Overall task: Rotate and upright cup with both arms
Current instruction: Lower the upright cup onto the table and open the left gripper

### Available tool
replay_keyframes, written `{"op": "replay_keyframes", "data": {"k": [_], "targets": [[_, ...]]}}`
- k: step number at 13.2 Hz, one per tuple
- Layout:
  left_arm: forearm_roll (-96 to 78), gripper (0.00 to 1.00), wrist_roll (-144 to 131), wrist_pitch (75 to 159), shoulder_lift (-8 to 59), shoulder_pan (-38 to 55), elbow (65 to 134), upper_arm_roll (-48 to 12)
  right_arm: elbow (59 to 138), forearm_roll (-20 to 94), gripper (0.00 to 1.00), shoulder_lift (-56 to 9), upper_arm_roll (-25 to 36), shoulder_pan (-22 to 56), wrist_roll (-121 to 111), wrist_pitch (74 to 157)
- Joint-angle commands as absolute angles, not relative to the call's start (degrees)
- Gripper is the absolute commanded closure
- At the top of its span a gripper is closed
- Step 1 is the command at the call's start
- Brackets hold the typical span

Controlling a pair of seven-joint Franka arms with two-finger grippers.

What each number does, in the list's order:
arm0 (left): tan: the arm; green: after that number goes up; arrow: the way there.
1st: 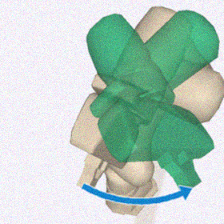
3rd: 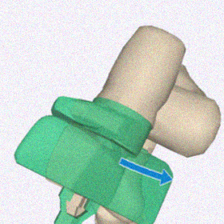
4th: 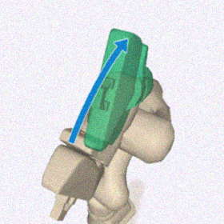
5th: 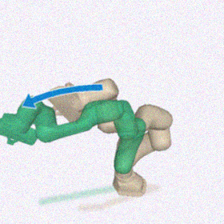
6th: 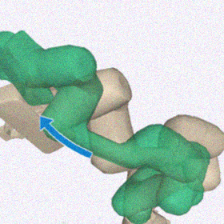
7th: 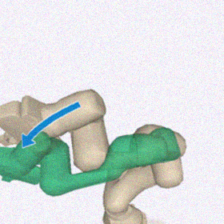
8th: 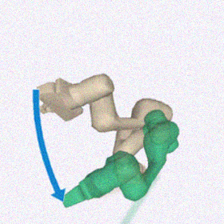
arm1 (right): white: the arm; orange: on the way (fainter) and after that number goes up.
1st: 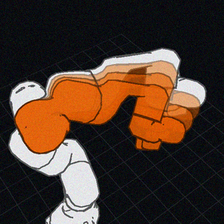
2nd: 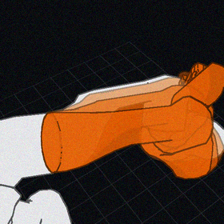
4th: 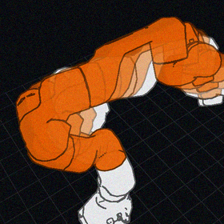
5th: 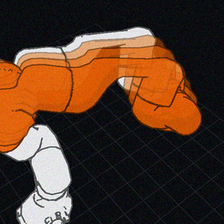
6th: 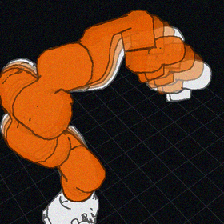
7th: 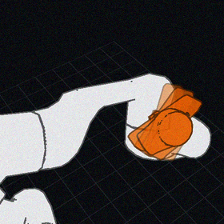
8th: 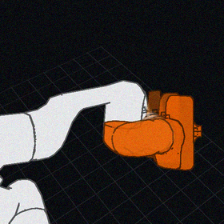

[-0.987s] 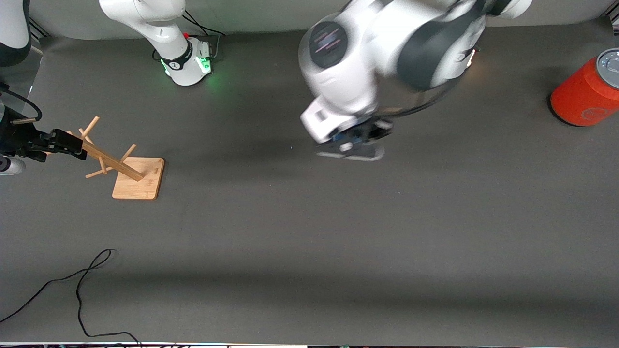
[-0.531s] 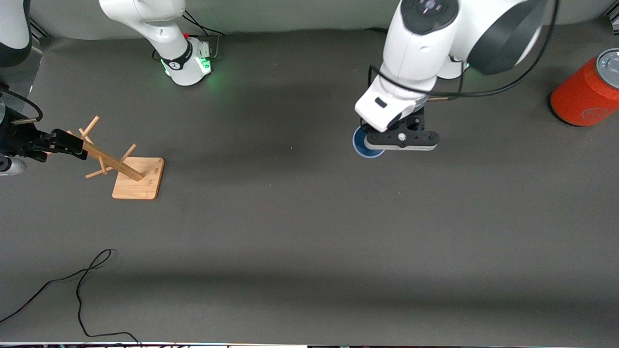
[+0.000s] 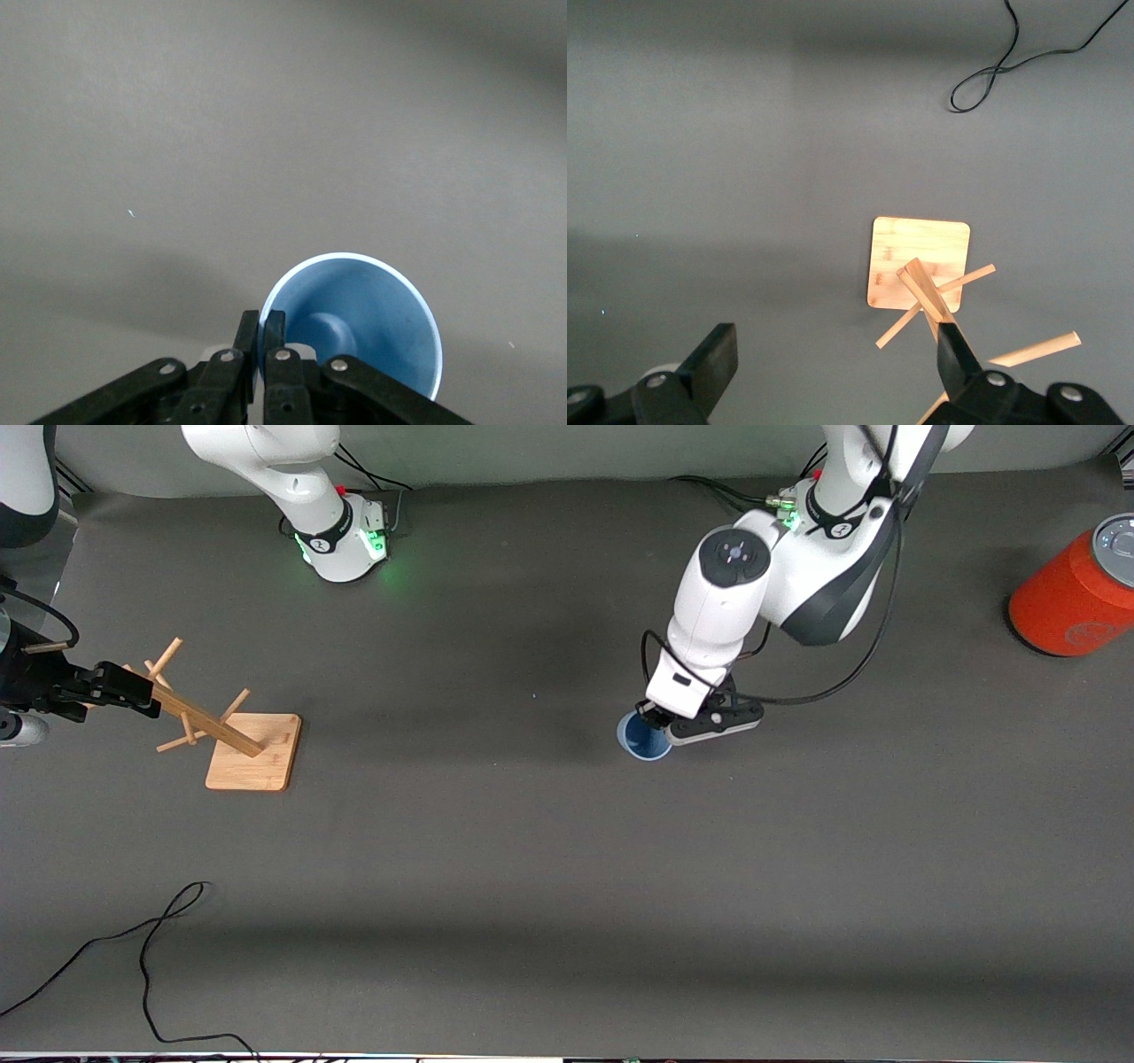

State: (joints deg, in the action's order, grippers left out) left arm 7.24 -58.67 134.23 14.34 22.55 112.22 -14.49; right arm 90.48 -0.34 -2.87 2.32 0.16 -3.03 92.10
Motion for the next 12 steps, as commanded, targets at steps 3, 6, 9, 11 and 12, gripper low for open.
{"op": "replay_keyframes", "data": {"k": [3,6,9,11,12], "targets": [[22.3,1.0,-75.8,142.3,23.5,23.6,112.0,-14.3,91.5,0.3,0.0,-1.4,1.8,-0.4,-4.0,91.1],[32.7,1.0,-88.6,142.6,26.1,24.5,111.4,-14.3,91.6,0.3,0.0,-1.3,1.8,-0.4,-4.0,90.9],[33.9,0.04,-91.4,141.7,25.9,25.0,111.4,-14.4,91.5,0.3,0.0,-1.3,1.8,-0.3,-3.9,91.0],[33.5,0.0,-91.1,141.0,25.3,25.0,110.2,-14.5,91.5,0.3,0.0,-1.4,1.8,-0.4,-3.9,91.0],[32.7,0.0,-90.6,138.0,24.7,24.6,108.8,-14.9,91.5,0.3,0.0,-1.5,1.8,-0.3,-3.9,91.0]]}}
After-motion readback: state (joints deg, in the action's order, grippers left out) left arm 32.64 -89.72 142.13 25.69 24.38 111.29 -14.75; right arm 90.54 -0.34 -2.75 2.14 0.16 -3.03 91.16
